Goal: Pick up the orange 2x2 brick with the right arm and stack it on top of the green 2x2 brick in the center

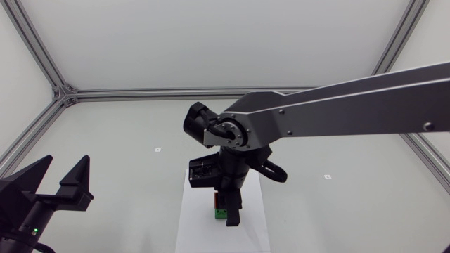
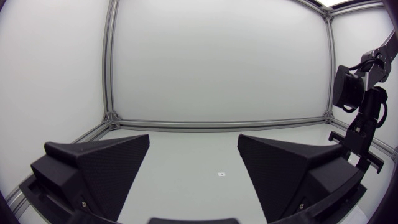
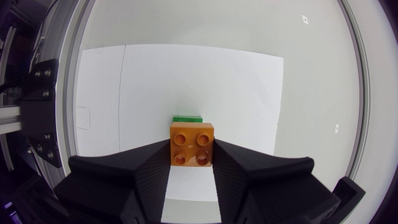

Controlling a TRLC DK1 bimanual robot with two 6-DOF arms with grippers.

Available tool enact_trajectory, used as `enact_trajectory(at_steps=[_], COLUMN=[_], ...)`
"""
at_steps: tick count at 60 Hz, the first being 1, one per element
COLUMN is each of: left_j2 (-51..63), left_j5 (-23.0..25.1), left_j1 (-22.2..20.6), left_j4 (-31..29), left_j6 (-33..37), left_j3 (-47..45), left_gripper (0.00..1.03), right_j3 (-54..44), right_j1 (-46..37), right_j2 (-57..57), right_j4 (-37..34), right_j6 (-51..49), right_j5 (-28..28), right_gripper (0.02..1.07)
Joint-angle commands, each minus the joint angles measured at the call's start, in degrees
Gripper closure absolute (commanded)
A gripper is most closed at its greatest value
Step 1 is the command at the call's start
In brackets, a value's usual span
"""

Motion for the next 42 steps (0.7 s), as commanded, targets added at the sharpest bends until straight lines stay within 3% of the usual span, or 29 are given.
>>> enact_trajectory(at_steps=[1, 42], left_j2=[-0.23, -0.23], left_j5=[0.16, 0.16], left_j1=[-0.04, -0.04], left_j4=[-0.65, -0.65], left_j6=[0.31, 0.31], left_j3=[-2.35, -2.35], left_gripper=[0.04, 0.04], right_j3=[0.93, 0.4], right_j1=[0.12, 0.03], right_j2=[2.33, 4.97], right_j4=[-1.17, -0.2], right_j6=[-1.27, -0.65], right_j5=[-0.5, -1.11], right_gripper=[1.01, 1.01])
